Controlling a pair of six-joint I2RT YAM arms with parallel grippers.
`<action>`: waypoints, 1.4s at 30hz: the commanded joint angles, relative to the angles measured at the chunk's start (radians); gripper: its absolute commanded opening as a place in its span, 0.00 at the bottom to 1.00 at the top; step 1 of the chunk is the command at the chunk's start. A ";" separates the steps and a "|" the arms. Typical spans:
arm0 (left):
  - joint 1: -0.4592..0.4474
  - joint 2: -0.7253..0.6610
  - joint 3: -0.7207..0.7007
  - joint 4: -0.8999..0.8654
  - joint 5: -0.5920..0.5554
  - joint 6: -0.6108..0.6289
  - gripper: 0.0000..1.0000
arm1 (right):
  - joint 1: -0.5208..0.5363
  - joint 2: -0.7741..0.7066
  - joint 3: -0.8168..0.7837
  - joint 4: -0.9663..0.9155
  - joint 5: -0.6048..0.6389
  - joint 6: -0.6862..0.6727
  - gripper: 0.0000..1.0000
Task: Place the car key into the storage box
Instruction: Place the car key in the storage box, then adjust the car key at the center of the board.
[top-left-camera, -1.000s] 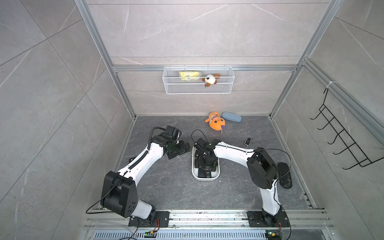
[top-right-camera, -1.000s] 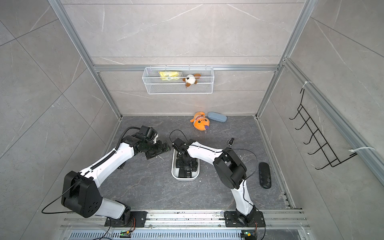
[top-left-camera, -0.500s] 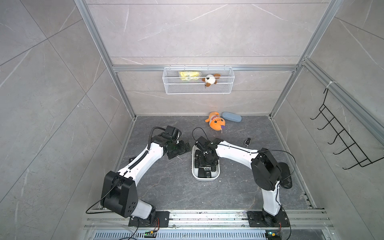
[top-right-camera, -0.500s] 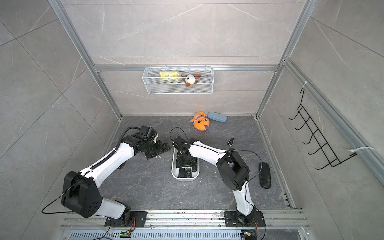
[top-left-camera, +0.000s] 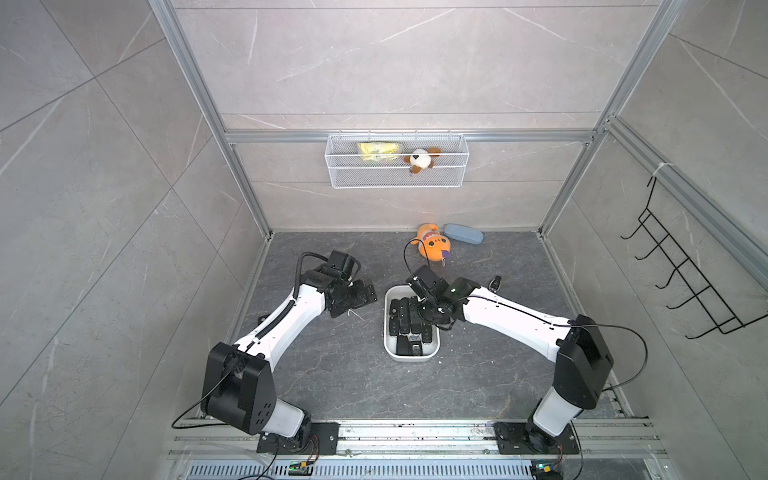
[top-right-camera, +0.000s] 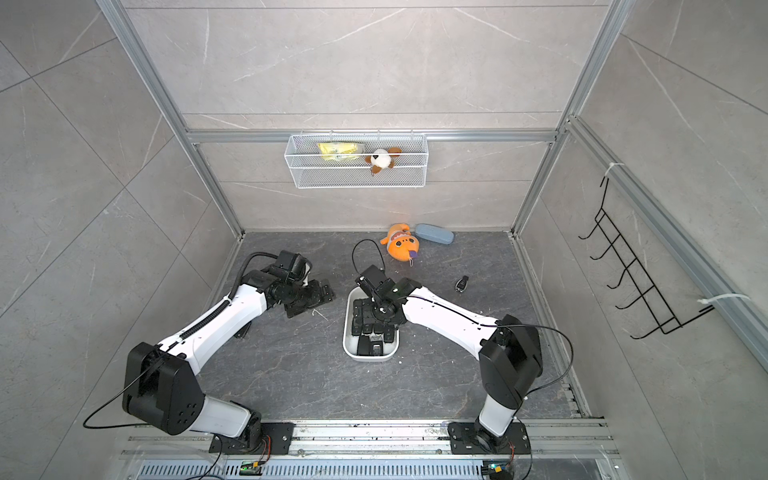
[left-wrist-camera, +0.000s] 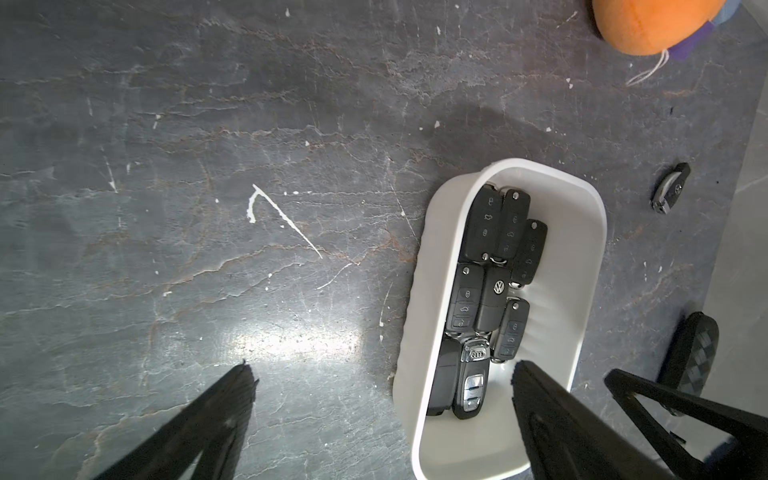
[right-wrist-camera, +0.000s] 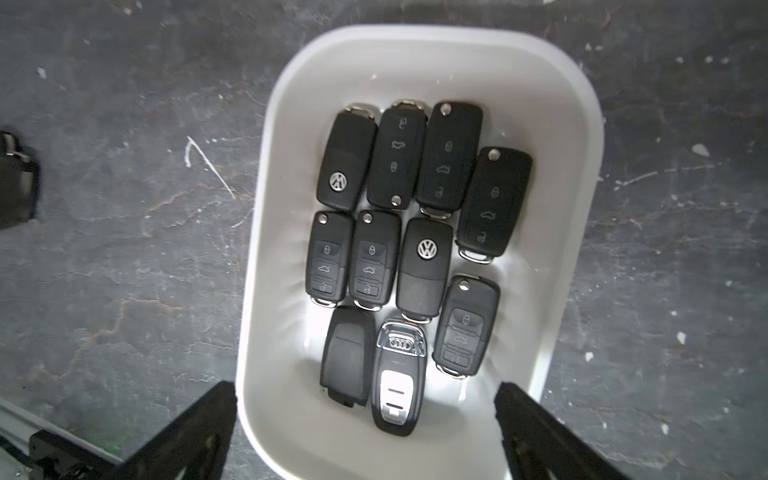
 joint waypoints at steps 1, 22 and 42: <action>0.015 -0.027 0.044 -0.044 -0.061 0.019 1.00 | 0.001 -0.070 -0.053 0.119 -0.005 -0.028 1.00; 0.167 -0.096 -0.060 -0.036 -0.298 -0.079 1.00 | 0.000 -0.190 -0.135 0.359 -0.144 -0.160 1.00; 0.568 0.147 -0.067 0.139 -0.201 0.094 1.00 | -0.001 -0.105 -0.051 0.359 -0.186 -0.185 1.00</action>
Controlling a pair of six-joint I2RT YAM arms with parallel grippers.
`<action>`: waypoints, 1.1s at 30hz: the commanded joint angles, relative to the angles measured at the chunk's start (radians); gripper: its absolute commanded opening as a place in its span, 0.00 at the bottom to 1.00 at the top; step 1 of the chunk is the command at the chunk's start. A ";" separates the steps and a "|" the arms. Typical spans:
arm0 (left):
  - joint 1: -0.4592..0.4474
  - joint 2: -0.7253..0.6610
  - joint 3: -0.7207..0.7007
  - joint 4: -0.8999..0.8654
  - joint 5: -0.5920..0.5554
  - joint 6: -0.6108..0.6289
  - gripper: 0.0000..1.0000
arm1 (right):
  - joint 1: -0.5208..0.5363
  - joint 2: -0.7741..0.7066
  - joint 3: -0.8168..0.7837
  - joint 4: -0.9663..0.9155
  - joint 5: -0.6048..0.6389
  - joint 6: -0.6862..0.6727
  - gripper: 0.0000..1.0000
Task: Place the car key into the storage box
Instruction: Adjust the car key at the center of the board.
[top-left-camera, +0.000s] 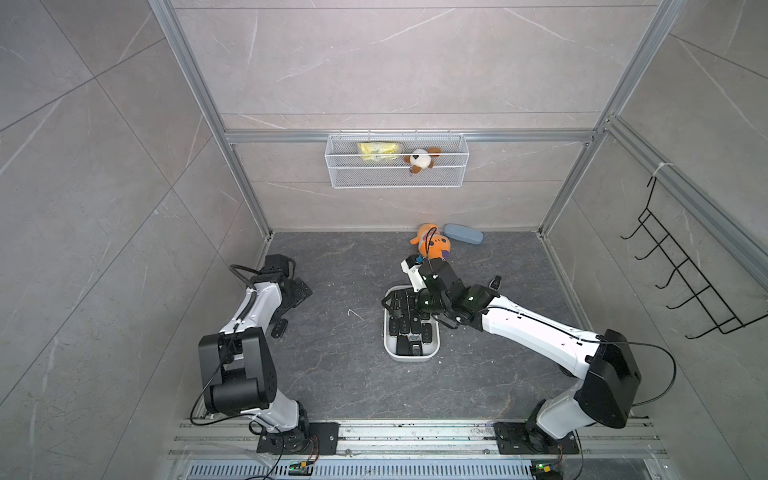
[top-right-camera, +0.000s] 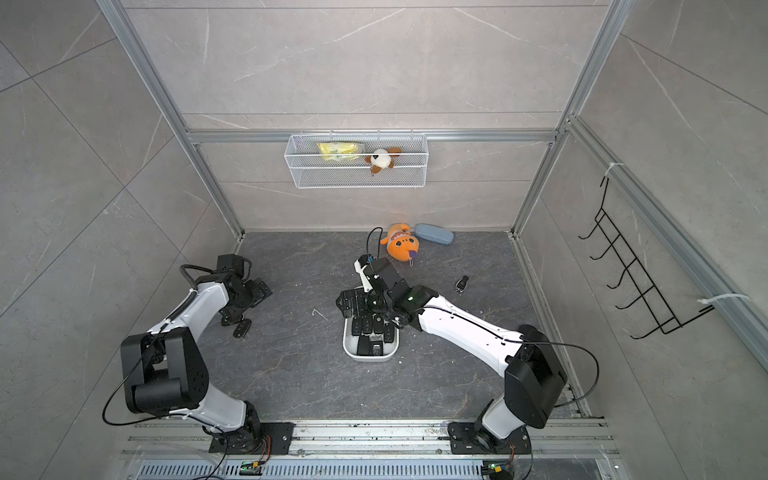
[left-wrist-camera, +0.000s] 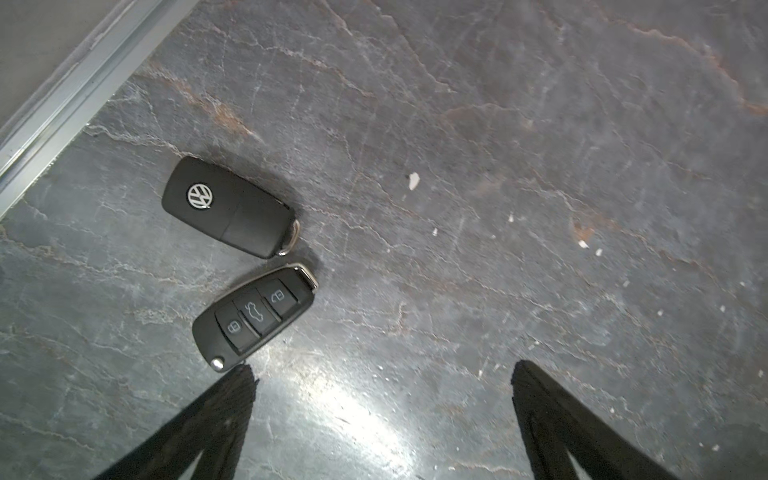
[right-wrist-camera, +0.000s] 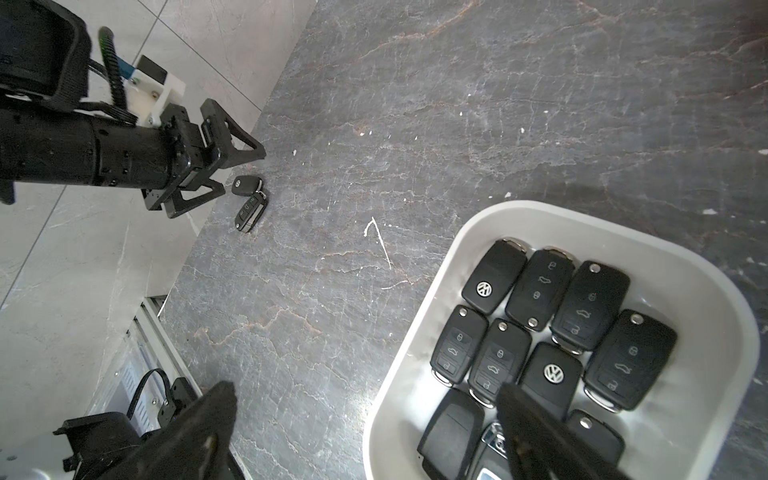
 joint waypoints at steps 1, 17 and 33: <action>0.047 0.042 0.013 0.045 0.031 0.054 1.00 | 0.000 0.013 0.038 -0.006 -0.005 -0.024 0.99; 0.184 0.197 -0.006 0.148 0.157 0.065 1.00 | 0.000 0.069 0.116 -0.063 -0.002 -0.036 1.00; 0.074 0.192 -0.056 0.148 0.175 0.036 0.97 | 0.000 0.063 0.095 -0.050 -0.011 -0.017 1.00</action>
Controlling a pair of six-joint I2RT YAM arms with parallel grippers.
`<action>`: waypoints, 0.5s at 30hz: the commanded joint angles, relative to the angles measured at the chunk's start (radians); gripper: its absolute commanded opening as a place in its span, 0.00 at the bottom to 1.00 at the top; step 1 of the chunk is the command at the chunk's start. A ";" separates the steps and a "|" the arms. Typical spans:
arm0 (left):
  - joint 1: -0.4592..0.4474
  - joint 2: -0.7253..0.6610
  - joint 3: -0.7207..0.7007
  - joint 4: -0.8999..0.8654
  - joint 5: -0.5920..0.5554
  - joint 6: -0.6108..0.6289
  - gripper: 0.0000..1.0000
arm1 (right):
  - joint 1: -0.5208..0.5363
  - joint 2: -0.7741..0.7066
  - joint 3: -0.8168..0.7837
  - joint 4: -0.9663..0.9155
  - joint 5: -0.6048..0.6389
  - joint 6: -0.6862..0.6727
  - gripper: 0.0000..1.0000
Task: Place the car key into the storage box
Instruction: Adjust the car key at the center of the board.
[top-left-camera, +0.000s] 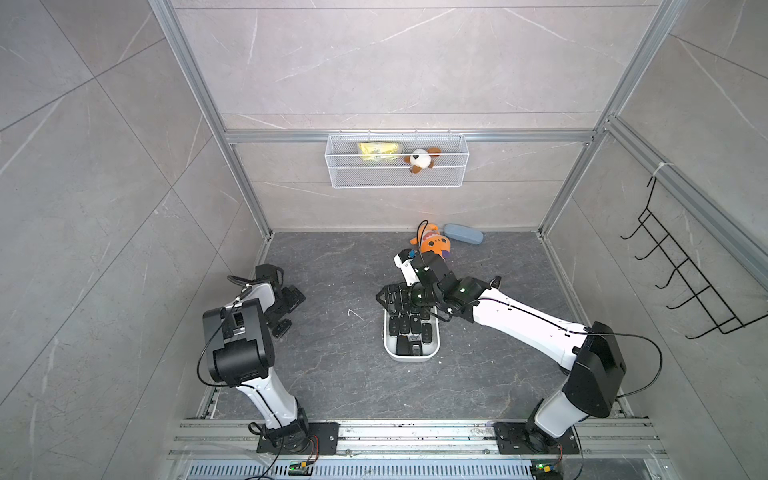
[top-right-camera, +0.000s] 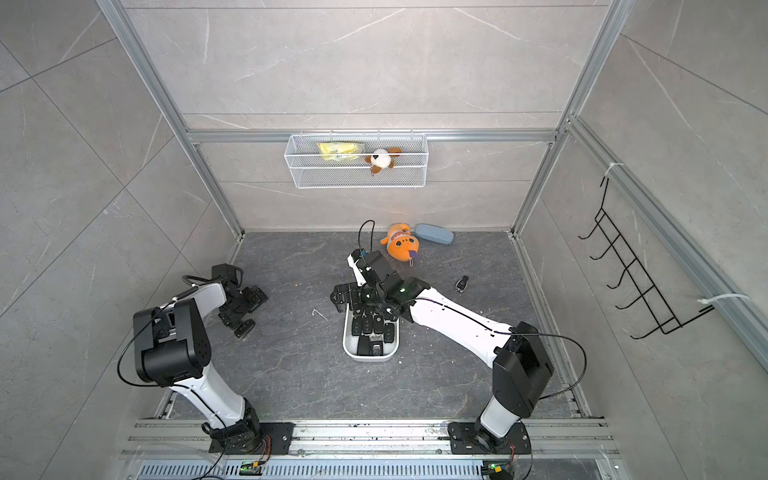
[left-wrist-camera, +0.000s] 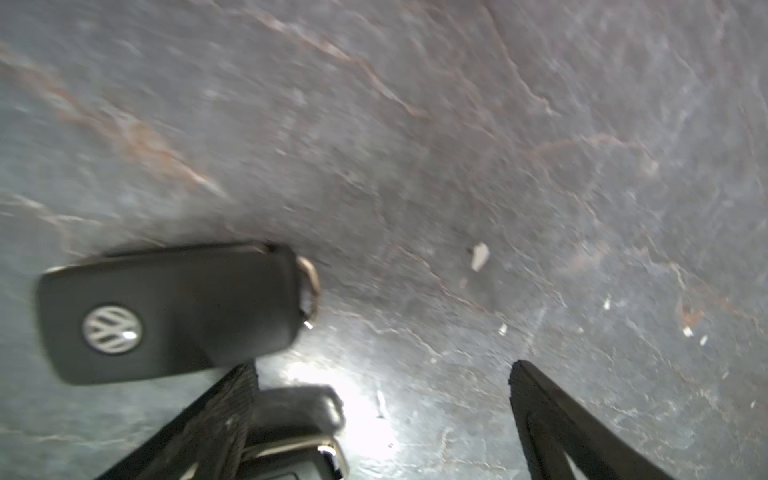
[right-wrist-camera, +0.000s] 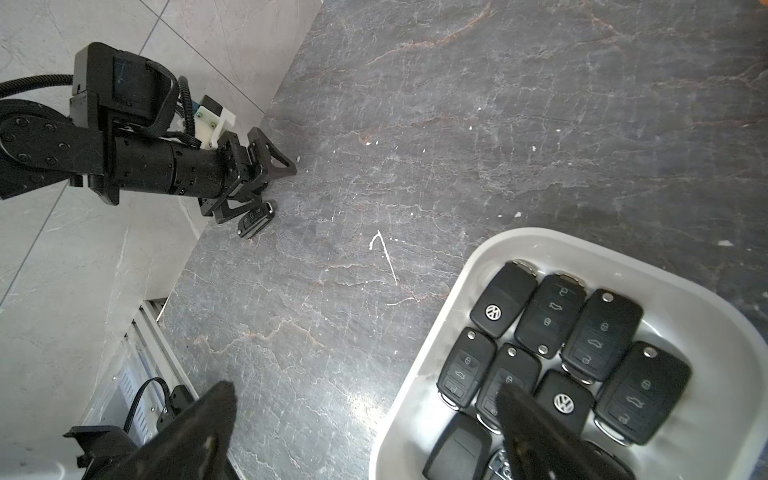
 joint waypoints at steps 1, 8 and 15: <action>-0.016 0.007 -0.025 -0.037 0.022 -0.005 0.97 | 0.000 -0.016 -0.015 -0.004 -0.005 0.006 1.00; -0.037 0.014 -0.024 -0.101 -0.019 -0.004 0.92 | 0.000 -0.040 -0.057 0.015 0.000 0.021 1.00; -0.047 -0.061 -0.079 -0.116 -0.030 -0.026 0.92 | 0.000 -0.069 -0.104 0.034 0.006 0.031 1.00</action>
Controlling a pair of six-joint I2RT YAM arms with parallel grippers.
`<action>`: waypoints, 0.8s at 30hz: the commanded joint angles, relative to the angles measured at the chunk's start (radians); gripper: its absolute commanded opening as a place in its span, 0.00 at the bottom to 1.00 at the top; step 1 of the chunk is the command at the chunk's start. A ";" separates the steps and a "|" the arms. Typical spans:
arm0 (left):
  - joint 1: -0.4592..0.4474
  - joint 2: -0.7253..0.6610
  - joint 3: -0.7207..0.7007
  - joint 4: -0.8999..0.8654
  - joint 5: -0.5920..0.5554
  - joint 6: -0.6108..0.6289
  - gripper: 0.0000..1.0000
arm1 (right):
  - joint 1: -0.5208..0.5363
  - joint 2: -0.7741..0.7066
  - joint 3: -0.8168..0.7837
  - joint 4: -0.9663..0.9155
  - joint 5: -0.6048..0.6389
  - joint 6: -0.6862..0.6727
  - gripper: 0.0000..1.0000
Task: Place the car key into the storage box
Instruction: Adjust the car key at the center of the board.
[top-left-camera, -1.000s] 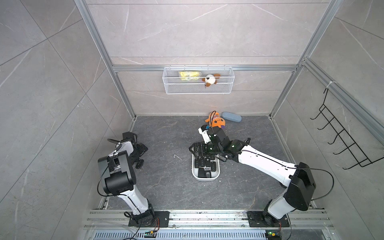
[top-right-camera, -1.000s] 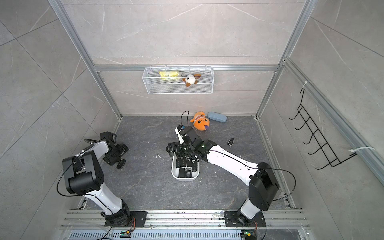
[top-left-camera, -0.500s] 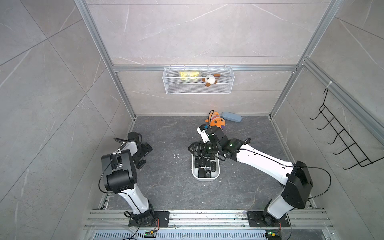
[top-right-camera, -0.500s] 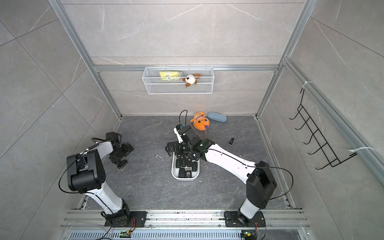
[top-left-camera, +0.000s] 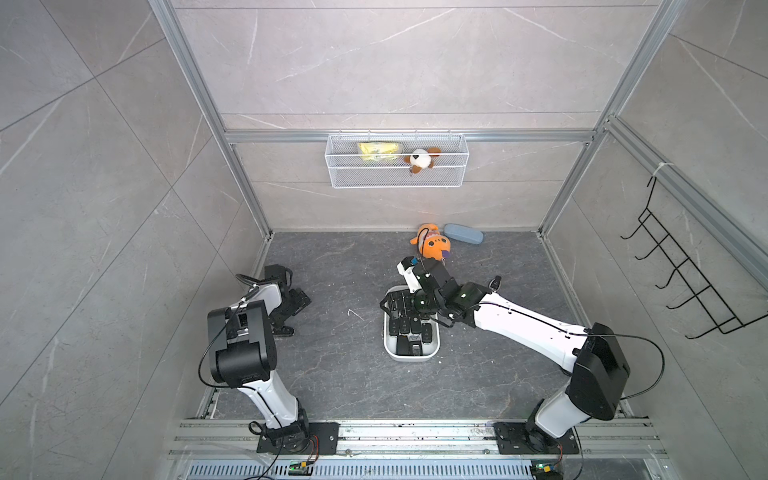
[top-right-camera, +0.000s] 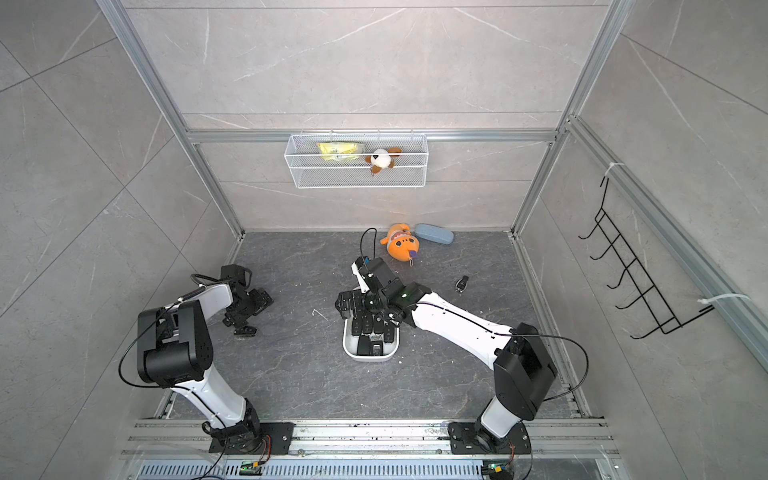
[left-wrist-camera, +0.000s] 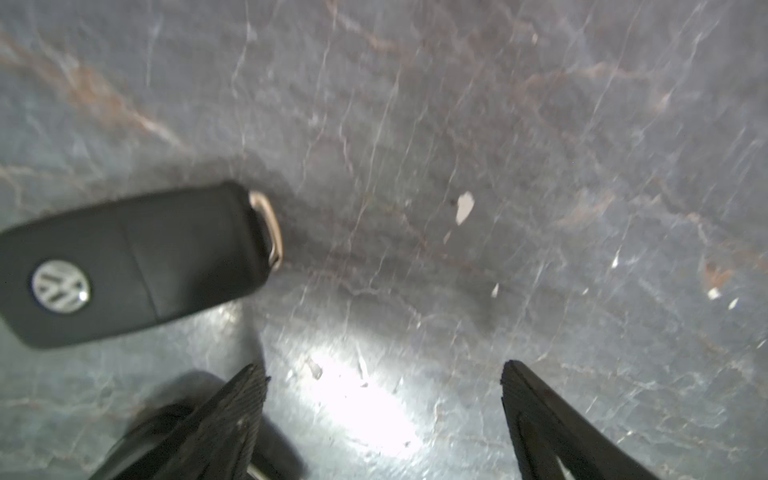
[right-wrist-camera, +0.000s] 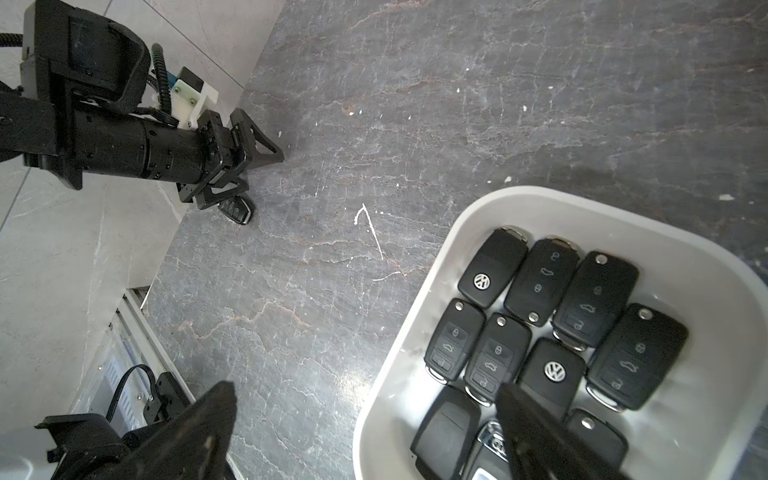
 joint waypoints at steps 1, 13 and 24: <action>-0.003 -0.035 -0.041 -0.099 0.020 -0.025 0.92 | 0.000 -0.039 -0.020 0.027 0.006 0.012 1.00; -0.005 -0.200 -0.042 -0.220 -0.069 -0.087 0.92 | 0.000 -0.030 -0.041 0.066 -0.024 0.021 1.00; 0.092 -0.127 -0.014 -0.236 -0.111 -0.035 0.88 | -0.006 -0.034 -0.050 0.064 -0.016 0.000 1.00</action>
